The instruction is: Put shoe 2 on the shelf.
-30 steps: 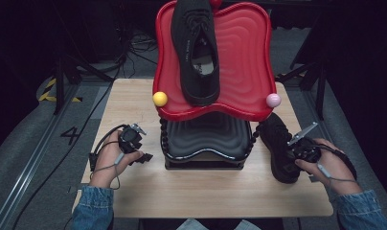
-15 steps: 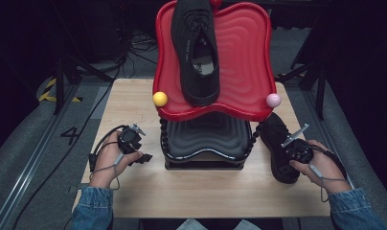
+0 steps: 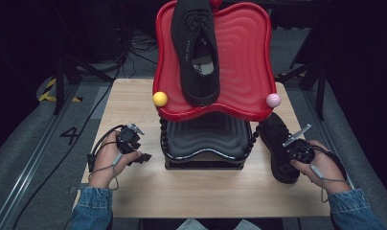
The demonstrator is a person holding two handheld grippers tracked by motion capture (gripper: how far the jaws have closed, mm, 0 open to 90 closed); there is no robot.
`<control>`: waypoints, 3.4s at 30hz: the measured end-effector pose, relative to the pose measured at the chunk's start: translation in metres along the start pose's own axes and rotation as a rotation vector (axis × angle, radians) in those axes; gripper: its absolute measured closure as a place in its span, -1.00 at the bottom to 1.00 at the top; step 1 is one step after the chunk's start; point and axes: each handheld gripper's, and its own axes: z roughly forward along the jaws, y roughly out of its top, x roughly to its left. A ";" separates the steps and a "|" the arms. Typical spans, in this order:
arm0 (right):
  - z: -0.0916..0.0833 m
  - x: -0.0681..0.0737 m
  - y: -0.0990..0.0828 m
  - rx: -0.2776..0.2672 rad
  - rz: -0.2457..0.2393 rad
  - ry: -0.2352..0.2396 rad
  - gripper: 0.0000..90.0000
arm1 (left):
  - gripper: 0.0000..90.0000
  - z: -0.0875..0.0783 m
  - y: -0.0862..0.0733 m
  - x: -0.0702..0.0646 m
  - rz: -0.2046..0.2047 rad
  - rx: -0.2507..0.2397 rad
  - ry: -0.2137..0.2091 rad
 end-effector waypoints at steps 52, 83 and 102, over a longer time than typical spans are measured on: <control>-0.175 0.043 0.040 -0.146 -0.067 -0.082 0.91 | -0.27 -0.007 -0.009 0.004 -0.034 -0.020 0.000; -0.254 0.069 0.055 -0.226 -0.113 -0.152 0.91 | -0.28 -0.010 -0.011 0.004 -0.044 -0.015 -0.005; -0.297 0.090 0.073 -0.265 -0.149 -0.208 0.91 | -0.29 -0.012 -0.014 0.005 -0.042 -0.018 0.000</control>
